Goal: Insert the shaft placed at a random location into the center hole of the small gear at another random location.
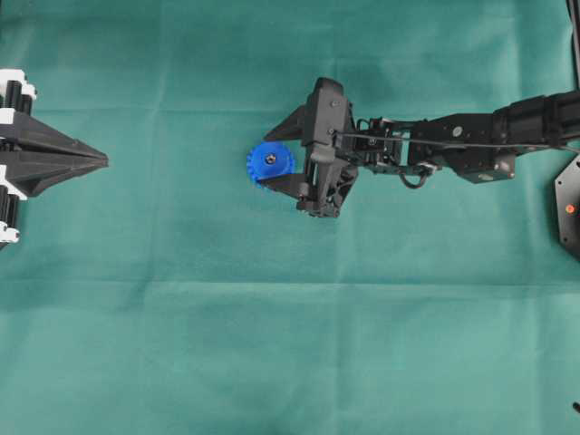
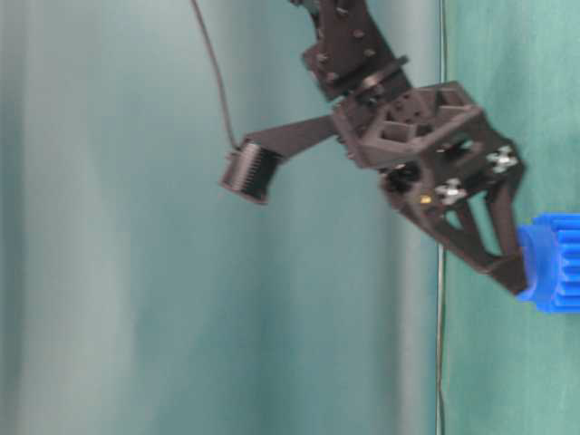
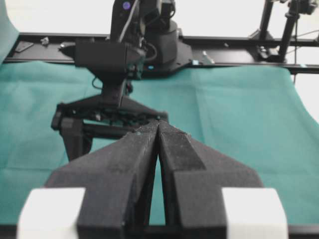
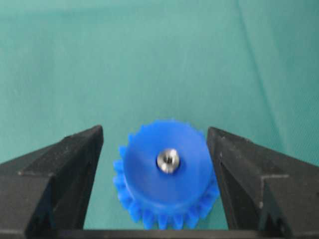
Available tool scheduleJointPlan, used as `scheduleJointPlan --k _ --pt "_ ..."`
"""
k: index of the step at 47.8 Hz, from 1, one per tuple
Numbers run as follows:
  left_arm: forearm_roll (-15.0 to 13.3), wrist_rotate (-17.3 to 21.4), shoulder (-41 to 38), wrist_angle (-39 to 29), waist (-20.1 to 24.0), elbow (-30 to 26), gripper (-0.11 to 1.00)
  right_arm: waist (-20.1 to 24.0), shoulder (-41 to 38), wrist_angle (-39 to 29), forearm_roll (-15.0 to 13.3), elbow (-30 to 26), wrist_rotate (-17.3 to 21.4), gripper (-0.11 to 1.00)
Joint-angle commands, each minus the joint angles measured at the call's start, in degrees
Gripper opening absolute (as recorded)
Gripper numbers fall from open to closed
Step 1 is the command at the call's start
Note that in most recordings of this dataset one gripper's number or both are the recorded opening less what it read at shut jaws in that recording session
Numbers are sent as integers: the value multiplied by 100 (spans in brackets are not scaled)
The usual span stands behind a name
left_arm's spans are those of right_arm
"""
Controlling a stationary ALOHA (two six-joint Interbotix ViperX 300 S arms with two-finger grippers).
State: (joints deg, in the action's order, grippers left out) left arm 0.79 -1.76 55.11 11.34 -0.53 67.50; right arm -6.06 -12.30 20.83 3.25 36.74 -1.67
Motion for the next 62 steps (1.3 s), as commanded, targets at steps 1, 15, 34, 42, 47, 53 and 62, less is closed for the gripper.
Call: scheduleJointPlan --k 1,15,34,42,47,53,62 --pt "9 -9 -26 26 -9 -132 0 9 378 -44 9 -97 -44 83" --pt "18 -9 -26 26 -9 -132 0 9 940 -475 -9 -88 -62 83" --pt "18 -9 -26 26 -9 -132 0 9 1125 -536 -9 -18 -62 83" --pt "18 -9 -26 26 -9 -132 0 9 1283 -527 -9 167 -62 83" --pt "18 -9 -26 26 -9 -132 0 18 1433 -510 -9 343 -62 83" --pt "18 -9 -26 26 -9 -132 0 9 1661 -510 -9 598 -53 83" --pt "18 -9 -26 35 -9 -132 0 9 1969 -510 0 984 -44 83"
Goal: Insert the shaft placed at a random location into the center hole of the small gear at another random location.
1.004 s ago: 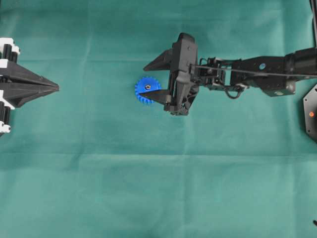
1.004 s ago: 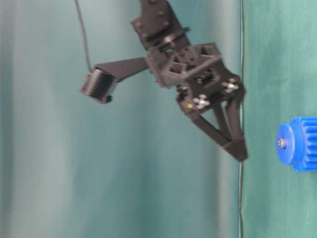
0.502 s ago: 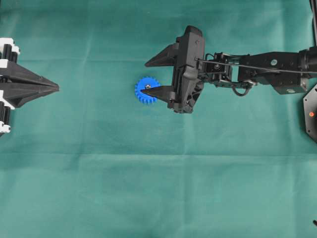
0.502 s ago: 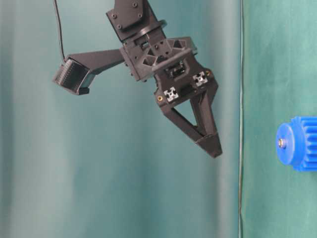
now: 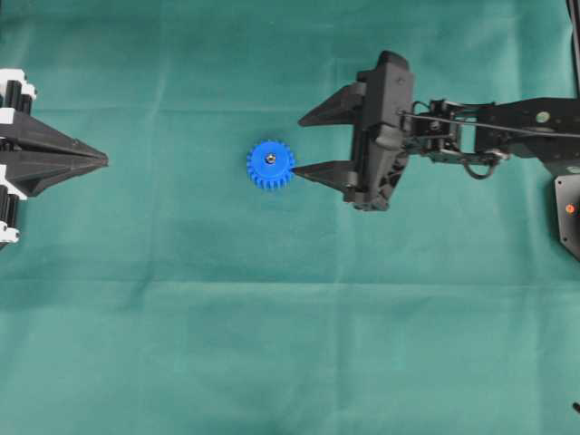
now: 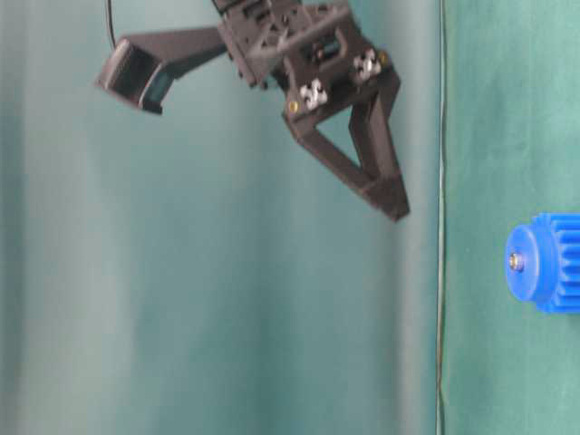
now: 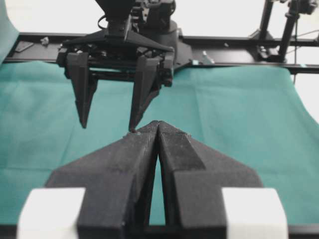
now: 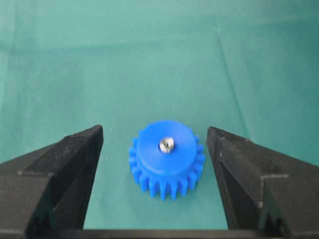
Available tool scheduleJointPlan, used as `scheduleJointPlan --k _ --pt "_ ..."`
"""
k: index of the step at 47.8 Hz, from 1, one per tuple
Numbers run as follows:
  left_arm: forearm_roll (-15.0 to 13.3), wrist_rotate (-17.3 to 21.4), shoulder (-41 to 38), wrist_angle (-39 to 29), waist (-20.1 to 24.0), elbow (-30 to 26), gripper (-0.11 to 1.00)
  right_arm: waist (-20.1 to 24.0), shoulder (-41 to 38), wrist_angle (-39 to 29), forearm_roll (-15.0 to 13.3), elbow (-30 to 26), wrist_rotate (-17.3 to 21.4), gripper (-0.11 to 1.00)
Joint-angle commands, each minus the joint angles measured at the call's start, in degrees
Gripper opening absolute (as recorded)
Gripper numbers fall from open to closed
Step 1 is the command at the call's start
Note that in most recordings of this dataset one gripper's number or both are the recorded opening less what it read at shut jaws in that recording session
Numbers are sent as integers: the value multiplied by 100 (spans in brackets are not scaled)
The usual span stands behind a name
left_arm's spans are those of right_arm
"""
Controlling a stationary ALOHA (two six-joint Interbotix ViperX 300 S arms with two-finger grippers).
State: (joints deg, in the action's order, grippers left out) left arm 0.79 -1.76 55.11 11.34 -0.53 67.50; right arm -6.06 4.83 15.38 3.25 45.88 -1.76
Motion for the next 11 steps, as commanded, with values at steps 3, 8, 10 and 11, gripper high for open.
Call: scheduleJointPlan --k 3,8,10,11 --pt "18 -9 -26 35 -9 -132 0 9 343 35 9 185 -35 83" --pt "18 0 -26 35 -18 -132 0 9 501 35 18 352 -26 83" --pt "18 0 -26 35 -9 -132 0 9 545 35 18 404 -26 83" --pt "18 0 -26 35 -9 -132 0 9 562 35 18 431 -26 83"
